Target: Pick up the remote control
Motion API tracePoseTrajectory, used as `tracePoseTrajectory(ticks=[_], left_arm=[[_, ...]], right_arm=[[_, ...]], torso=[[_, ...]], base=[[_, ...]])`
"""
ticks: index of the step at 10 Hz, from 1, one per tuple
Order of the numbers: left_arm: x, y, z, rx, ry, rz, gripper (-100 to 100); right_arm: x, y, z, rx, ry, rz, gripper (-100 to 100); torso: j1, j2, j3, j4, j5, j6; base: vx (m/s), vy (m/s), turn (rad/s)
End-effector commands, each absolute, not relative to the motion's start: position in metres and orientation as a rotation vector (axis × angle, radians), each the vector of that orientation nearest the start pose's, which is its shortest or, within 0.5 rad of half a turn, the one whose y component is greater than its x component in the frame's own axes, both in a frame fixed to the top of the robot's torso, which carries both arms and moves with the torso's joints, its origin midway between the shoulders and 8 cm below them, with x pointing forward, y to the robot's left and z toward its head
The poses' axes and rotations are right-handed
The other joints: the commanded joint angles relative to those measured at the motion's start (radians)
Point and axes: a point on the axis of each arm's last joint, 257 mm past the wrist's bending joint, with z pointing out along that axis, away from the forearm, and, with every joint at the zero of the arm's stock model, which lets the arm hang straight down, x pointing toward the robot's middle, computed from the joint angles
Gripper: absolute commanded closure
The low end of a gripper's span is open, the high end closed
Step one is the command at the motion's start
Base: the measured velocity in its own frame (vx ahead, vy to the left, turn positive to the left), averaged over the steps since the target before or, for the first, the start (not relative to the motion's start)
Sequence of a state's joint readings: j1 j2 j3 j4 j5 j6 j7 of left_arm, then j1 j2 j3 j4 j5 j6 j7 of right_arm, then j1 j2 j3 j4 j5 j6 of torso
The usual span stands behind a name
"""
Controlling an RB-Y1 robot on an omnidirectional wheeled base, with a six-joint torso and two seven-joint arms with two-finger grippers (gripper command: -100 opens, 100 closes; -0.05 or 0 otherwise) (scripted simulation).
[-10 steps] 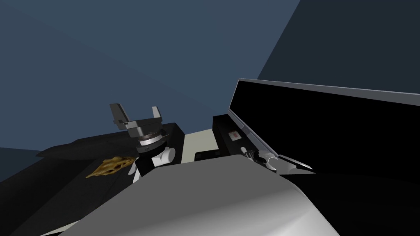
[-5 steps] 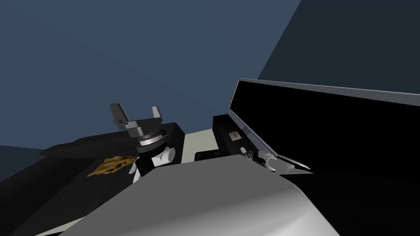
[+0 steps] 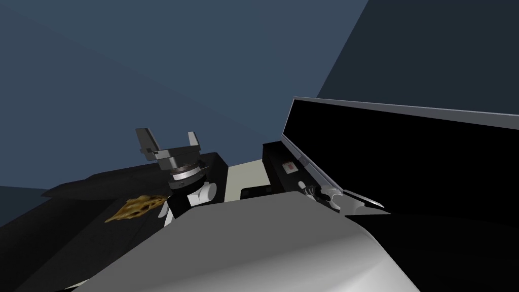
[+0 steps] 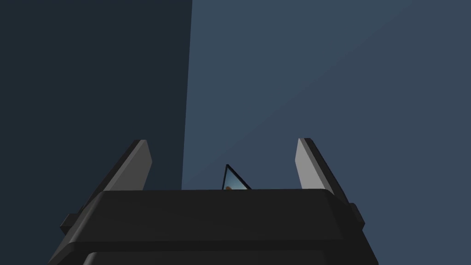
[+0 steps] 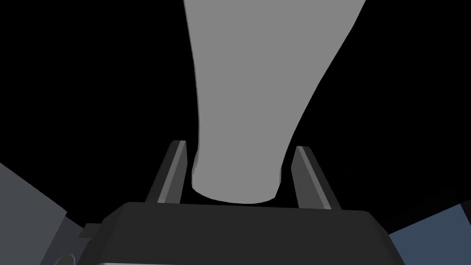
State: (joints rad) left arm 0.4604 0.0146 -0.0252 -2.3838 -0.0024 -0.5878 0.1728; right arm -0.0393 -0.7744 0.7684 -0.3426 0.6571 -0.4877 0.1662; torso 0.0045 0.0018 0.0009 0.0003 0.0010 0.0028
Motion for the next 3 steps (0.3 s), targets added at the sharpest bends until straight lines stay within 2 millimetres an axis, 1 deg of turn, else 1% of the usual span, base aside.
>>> tracePoseTrajectory(ticks=[1, 2, 3], left_arm=[[0.3052, 0.2570, 0.0948, -0.514, 0.432, -1.554, 0], [0.3052, 0.2570, 0.0948, -0.514, 0.432, -1.554, 0], [0.3052, 0.2570, 0.0948, -0.514, 0.432, -1.554, 0]], right_arm=[[0.1600, -0.5532, -0.5780, -0.291, 2.825, -0.072, 100], [0.1592, -0.5524, -0.5789, -0.295, 2.824, -0.070, 100], [0.1590, -0.5523, -0.5789, -0.293, 2.825, -0.070, 0]], torso=[[0.000, 0.000, 0.000, 0.000, 0.000, 0.000], [0.000, 0.001, 0.000, 0.000, 0.000, -0.001], [-0.001, 0.001, 0.000, 0.000, -0.001, -0.001]], base=[[0.003, 0.046, -0.026], [-0.002, 0.016, -0.003], [0.000, 0.000, 0.000]])
